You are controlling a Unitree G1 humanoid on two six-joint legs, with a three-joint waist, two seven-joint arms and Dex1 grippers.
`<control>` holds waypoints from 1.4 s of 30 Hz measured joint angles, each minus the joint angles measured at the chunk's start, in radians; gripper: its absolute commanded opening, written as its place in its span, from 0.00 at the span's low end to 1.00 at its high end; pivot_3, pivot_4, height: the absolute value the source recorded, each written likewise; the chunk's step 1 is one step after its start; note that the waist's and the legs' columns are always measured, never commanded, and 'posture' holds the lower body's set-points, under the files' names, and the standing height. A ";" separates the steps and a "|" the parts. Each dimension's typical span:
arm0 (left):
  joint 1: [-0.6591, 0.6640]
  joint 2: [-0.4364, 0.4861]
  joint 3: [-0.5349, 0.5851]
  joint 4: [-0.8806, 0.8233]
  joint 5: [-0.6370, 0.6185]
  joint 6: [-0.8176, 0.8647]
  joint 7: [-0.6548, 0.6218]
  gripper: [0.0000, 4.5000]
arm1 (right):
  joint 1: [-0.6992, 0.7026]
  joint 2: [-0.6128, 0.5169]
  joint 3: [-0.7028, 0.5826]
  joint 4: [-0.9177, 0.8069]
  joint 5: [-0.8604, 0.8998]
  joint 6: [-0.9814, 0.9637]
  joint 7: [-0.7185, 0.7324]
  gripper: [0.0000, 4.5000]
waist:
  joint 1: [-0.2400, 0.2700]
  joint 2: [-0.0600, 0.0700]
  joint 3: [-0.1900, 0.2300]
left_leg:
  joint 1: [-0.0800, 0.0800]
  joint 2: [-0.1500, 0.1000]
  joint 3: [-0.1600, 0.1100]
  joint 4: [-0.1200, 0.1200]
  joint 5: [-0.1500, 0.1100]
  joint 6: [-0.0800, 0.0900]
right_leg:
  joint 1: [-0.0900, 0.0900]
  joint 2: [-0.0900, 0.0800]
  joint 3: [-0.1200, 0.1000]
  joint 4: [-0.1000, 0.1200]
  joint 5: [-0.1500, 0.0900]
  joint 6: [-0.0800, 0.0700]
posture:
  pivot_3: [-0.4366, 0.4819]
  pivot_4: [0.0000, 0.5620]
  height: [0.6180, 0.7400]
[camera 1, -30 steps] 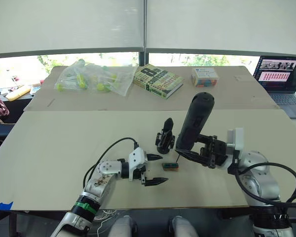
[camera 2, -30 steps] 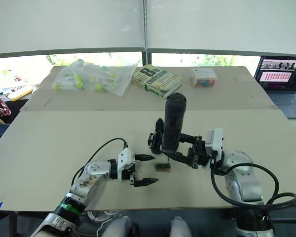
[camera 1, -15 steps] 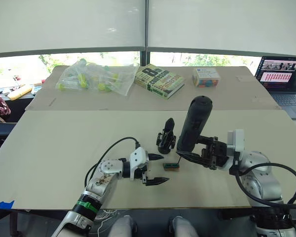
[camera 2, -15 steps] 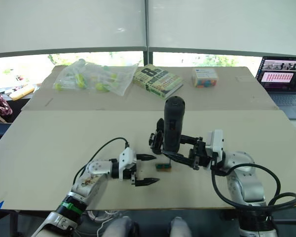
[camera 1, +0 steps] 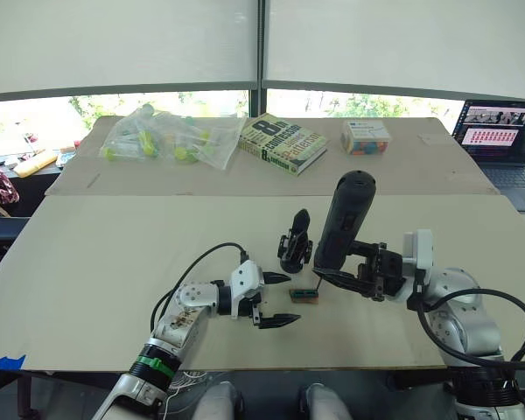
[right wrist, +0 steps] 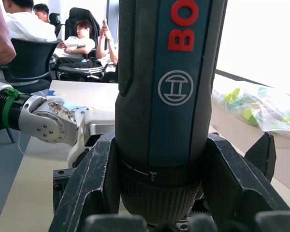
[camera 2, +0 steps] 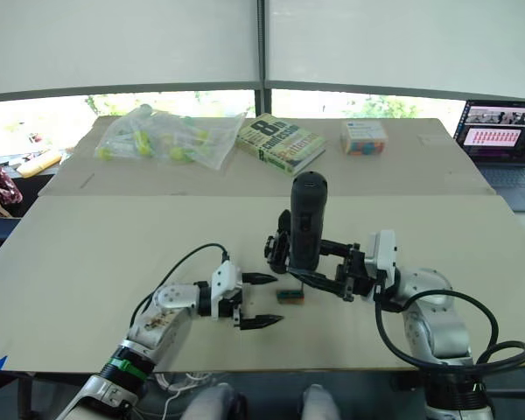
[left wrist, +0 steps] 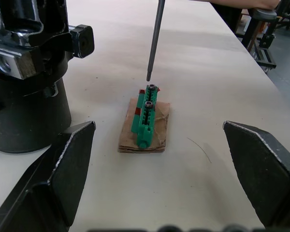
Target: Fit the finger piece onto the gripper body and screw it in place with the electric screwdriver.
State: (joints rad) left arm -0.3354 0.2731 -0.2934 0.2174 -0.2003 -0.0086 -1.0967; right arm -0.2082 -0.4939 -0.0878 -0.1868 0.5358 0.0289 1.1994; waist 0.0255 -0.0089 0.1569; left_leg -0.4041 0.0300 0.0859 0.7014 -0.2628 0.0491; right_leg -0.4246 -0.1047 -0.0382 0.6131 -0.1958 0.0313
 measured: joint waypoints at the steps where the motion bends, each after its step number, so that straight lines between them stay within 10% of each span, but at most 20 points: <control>1: 0.000 0.000 0.000 0.000 0.000 0.001 0.000 1.00 | 0.000 0.000 0.000 0.000 0.000 0.000 0.000 0.43 | 0.000 0.000 0.000 | 0.000 0.000 0.000 0.000 0.000 0.000 | 0.000 0.000 0.000 0.000 0.000 0.000 | 0.48 0.27 1.00; 42: 0.000 0.000 0.001 -0.004 0.000 0.011 -0.004 1.00 | 0.018 -0.003 0.023 0.000 -0.003 -0.006 -0.012 0.43 | 0.000 0.000 0.000 | 0.000 0.000 0.000 0.000 0.000 0.000 | 0.000 0.000 0.000 -0.001 0.000 0.000 | 0.48 0.27 1.00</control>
State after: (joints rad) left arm -0.3351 0.2731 -0.2920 0.2130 -0.2004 0.0020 -1.1009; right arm -0.1905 -0.4974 -0.0652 -0.1867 0.5329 0.0227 1.1875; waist 0.0255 -0.0089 0.1569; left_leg -0.4042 0.0303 0.0858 0.7013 -0.2629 0.0494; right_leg -0.4245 -0.1048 -0.0384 0.6125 -0.1958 0.0312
